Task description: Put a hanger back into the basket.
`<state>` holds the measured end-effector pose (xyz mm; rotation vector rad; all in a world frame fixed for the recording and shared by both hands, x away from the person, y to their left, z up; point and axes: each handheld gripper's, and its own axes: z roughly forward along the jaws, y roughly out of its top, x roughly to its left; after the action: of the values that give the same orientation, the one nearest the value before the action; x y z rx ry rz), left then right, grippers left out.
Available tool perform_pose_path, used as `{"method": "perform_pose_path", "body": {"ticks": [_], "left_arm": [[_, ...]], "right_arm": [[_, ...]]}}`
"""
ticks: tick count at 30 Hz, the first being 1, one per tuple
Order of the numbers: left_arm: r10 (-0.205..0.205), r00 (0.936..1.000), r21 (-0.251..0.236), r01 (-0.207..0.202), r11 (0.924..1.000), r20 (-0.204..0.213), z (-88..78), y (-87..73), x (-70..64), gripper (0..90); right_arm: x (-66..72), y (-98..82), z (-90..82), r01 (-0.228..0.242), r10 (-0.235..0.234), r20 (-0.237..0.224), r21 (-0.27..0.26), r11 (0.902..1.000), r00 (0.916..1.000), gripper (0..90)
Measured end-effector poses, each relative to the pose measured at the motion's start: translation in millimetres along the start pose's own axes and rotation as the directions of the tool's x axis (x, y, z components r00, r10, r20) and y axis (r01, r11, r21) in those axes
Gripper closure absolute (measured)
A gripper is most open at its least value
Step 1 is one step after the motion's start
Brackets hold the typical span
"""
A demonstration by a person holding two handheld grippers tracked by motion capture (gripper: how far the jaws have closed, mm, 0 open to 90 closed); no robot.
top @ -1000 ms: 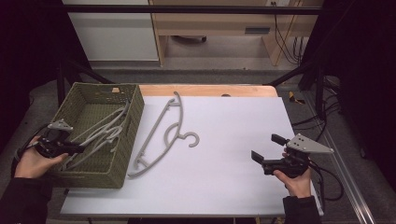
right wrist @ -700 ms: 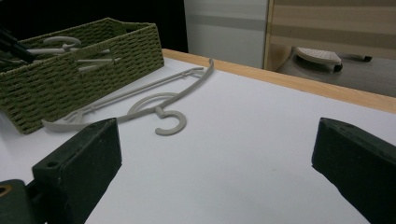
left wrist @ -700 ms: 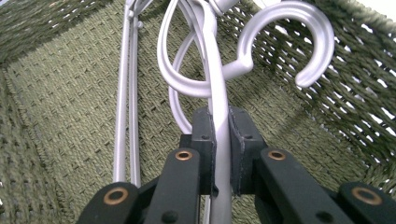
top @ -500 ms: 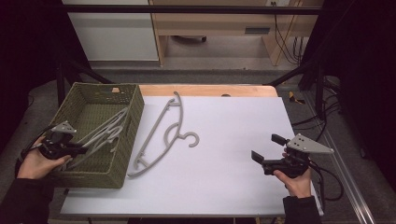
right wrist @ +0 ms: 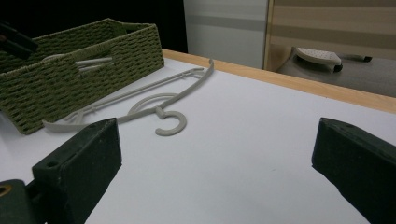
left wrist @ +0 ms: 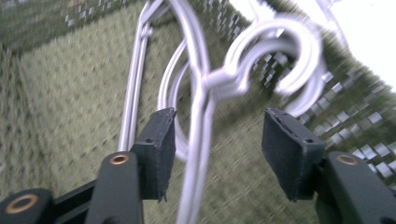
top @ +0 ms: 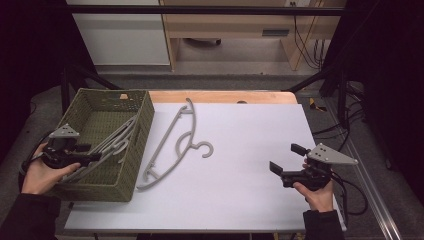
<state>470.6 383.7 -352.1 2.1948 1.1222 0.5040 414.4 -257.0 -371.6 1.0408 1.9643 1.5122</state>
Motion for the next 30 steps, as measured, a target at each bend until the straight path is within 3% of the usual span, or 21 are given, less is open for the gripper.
{"method": "perform_pose_path", "body": {"ticks": [3, 8, 14, 21, 24, 27, 30], "left_arm": [[0.011, 0.9999, -0.061, -0.01, 0.9981, 0.007, -3.8, 5.5, -9.4, 37.2], [0.031, 0.9992, -0.157, -0.027, 0.9872, 0.025, -8.6, 13.9, -28.4, 26.2], [0.027, 0.9983, -0.262, -0.013, 0.9649, 0.051, -11.0, 22.1, -51.1, 13.8], [0.023, 0.9939, -0.392, 0.021, 0.9199, 0.108, -5.0, 29.8, -80.5, 11.2], [0.036, 0.9932, -0.409, 0.013, 0.9125, 0.111, 0.4, 32.5, -93.1, 10.3], [0.041, 0.9904, -0.439, 0.022, 0.8982, 0.132, 6.1, 35.3, -105.4, 10.1], [0.051, 0.9883, -0.444, 0.018, 0.8959, 0.144, 12.8, 38.8, -115.6, 9.7]], "right_arm": [[-0.1, 0.0, 0.0, 0.002, -0.002, 0.0, 0.0, 1.0, 1.0, 1.7], [-0.1, 0.1, -0.6, -0.002, 0.002, -0.002, -0.002, 1.0, 1.0, 1.7], [0.0, -0.1, -0.1, -0.003, 0.003, -0.002, -0.002, 1.0, 1.0, 1.6], [-0.2, 0.4, -1.5, -0.007, 0.007, 0.001, -0.007, 1.0, 1.0, 1.5], [-0.4, 0.5, -2.0, -0.005, 0.005, 0.002, -0.007, 1.0, 1.0, 1.5], [-0.7, 0.6, -2.4, -0.003, 0.003, 0.001, -0.008, 1.0, 1.0, 1.5], [-1.0, 0.8, -3.2, -0.005, 0.005, -0.001, -0.01, 0.9999, 1.0, 1.3]]}}
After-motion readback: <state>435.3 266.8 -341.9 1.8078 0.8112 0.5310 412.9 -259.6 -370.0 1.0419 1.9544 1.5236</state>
